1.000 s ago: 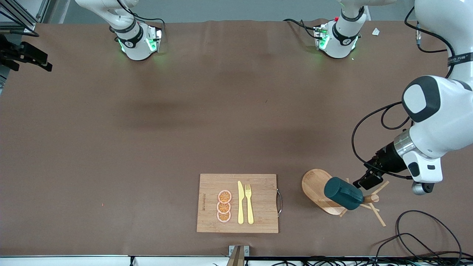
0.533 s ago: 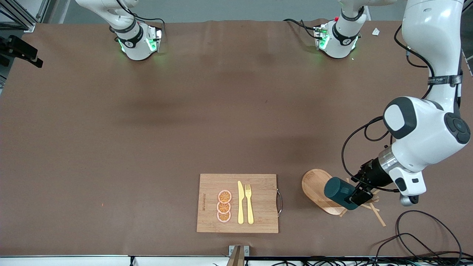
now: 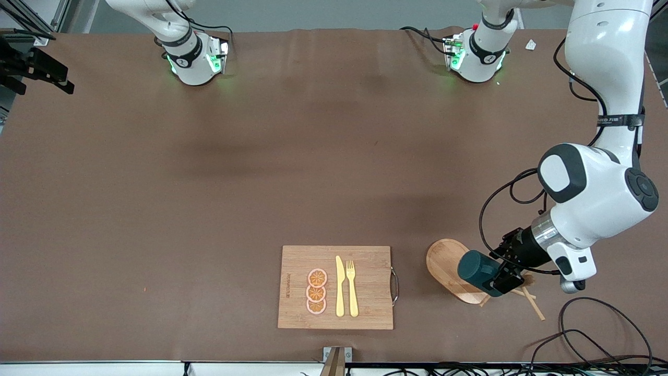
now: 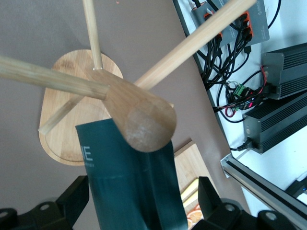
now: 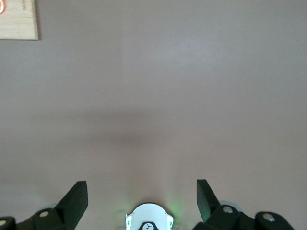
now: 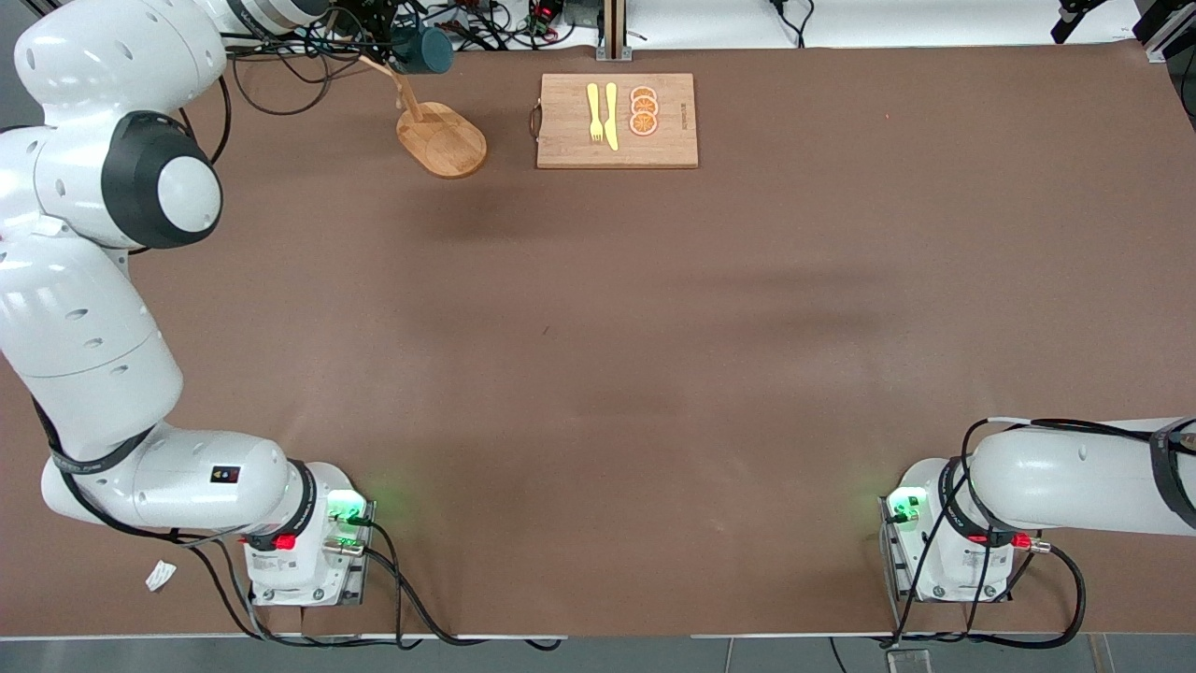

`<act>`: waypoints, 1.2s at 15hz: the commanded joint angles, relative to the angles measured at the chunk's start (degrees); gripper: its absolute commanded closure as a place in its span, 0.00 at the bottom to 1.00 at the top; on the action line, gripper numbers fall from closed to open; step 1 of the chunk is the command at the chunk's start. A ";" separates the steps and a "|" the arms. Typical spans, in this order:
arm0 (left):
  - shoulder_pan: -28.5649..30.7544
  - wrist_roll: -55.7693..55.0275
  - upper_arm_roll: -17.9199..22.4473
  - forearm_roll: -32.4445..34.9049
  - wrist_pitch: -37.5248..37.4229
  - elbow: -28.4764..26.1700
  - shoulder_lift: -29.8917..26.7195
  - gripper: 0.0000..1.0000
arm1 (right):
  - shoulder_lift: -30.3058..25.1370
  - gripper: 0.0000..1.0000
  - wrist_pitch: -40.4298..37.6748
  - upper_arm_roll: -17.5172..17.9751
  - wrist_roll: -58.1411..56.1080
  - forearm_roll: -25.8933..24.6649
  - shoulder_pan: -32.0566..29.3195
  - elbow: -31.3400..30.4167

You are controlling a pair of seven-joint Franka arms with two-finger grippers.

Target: Transfer cup from left to right arm and place

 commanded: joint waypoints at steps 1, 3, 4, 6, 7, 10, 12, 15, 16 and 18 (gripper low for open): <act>0.11 -1.10 0.10 -2.32 -0.18 1.31 1.02 0.00 | -2.71 0.00 -1.13 -0.08 -1.77 0.05 0.96 -1.24; 0.20 -1.10 0.10 -3.37 -0.18 1.23 1.29 0.00 | -6.48 0.00 -1.84 0.10 -1.77 -0.04 0.96 -0.63; 0.20 -1.19 0.10 -4.69 -0.18 1.23 1.46 0.00 | -6.76 0.00 -1.92 -0.25 -1.94 -0.04 0.87 0.85; 0.20 -1.45 0.18 -6.10 -0.18 1.23 2.17 0.00 | -6.06 0.00 -1.84 -0.78 -2.03 -0.92 -1.31 0.87; 0.20 -1.54 0.18 -6.11 -0.18 1.31 2.25 0.00 | -3.01 0.00 -0.10 -0.87 -1.95 -1.36 -4.11 0.61; 0.20 -1.54 0.18 -6.02 -0.18 1.23 2.96 0.03 | -0.43 0.00 2.63 -0.43 -2.91 -5.55 -7.83 2.18; 0.20 -1.54 0.18 -6.02 -0.18 1.23 3.13 0.11 | -0.43 0.00 2.29 -0.17 -2.65 -6.28 -6.78 1.40; 0.37 -1.37 0.27 -5.93 -0.18 1.40 3.05 0.33 | 0.27 0.00 2.38 0.27 -1.95 -6.11 -5.02 1.13; 0.20 -1.45 0.27 -5.84 -0.18 1.40 3.05 0.40 | 0.71 0.00 2.47 0.18 -1.95 -6.11 -3.89 1.13; 0.20 -1.54 0.19 -6.02 -0.27 1.40 2.52 0.52 | 1.06 0.00 2.47 0.18 -1.95 -6.19 -1.34 1.13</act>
